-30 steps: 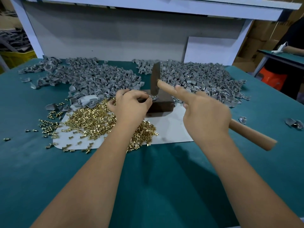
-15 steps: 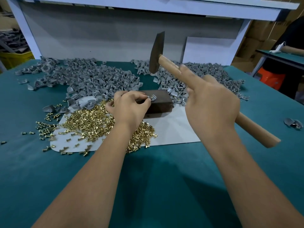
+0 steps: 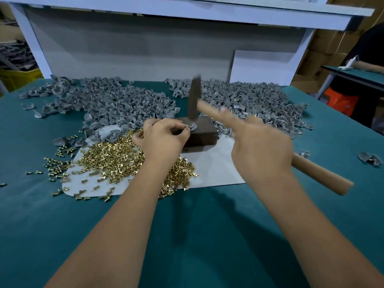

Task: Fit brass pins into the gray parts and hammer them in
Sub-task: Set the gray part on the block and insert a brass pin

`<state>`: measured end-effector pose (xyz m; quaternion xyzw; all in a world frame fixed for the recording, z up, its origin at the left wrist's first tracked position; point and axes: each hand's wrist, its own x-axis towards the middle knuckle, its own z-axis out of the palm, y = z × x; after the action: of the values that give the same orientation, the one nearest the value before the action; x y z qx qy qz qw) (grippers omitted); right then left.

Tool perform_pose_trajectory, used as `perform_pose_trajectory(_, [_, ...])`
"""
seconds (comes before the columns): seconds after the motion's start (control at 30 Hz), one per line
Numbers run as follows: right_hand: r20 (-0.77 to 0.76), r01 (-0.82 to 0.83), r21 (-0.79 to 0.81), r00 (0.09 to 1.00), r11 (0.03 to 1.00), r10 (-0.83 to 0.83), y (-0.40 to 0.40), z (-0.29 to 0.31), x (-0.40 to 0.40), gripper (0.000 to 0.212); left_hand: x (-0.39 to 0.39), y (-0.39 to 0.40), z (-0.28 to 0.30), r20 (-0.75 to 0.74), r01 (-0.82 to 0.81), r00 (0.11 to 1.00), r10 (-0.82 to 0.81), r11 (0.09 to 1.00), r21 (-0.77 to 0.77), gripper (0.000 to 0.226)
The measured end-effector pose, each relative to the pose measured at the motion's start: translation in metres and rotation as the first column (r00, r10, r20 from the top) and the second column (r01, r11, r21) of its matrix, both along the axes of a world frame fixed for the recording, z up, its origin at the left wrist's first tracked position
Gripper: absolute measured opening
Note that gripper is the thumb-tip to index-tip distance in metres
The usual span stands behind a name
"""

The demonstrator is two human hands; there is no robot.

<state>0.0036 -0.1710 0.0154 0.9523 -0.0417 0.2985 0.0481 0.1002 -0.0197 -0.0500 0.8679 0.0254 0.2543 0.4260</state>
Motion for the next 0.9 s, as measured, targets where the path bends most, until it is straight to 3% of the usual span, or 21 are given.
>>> perform_pose_trajectory(0.07, [-0.085, -0.003, -0.034, 0.996, 0.999, 0.0, -0.001, -0.004, 0.002, 0.062, 0.0, 0.0, 0.0, -0.021, 0.014, 1.0, -0.014, 1.0, 0.004, 0.008])
perform_pose_trajectory(0.13, [-0.049, -0.016, -0.023, 0.999, 1.0, 0.014, -0.003, 0.001, 0.008, 0.062, 0.001, 0.001, -0.001, -0.015, 0.005, 1.0, -0.005, 1.0, 0.006, 0.006])
perform_pose_trajectory(0.3, [0.038, -0.029, 0.301, 0.999, 0.953, 0.019, -0.013, 0.012, 0.032, 0.047, 0.001, 0.001, 0.003, -0.06, -0.003, 0.998, 0.004, 1.0, 0.025, 0.005])
perform_pose_trajectory(0.37, [0.01, 0.033, 0.355, 0.999, 0.934, -0.039, -0.017, 0.011, 0.039, 0.042, -0.002, 0.004, 0.005, -0.089, 0.042, 0.995, -0.04, 0.999, 0.018, 0.008])
perform_pose_trajectory(0.47, [-0.051, 0.115, 0.368, 0.993, 0.922, -0.104, -0.022, -0.002, 0.044, 0.026, -0.005, 0.007, 0.008, -0.106, 0.107, 0.988, -0.113, 0.992, -0.064, 0.015])
perform_pose_trajectory(0.63, [-0.194, 0.184, 0.368, 0.974, 0.912, -0.118, -0.036, -0.034, 0.043, 0.022, -0.007, 0.01, 0.014, -0.068, 0.239, 0.96, -0.273, 0.918, -0.318, 0.016])
perform_pose_trajectory(0.73, [-0.219, 0.199, 0.344, 0.967, 0.918, -0.128, -0.039, -0.04, 0.044, 0.009, -0.008, 0.01, 0.016, -0.055, 0.277, 0.946, -0.321, 0.883, -0.378, 0.013])
perform_pose_trajectory(0.9, [-0.212, 0.179, 0.307, 0.97, 0.935, -0.117, -0.038, -0.043, 0.046, 0.022, -0.011, 0.01, 0.02, -0.048, 0.32, 0.928, -0.369, 0.856, -0.406, 0.014])
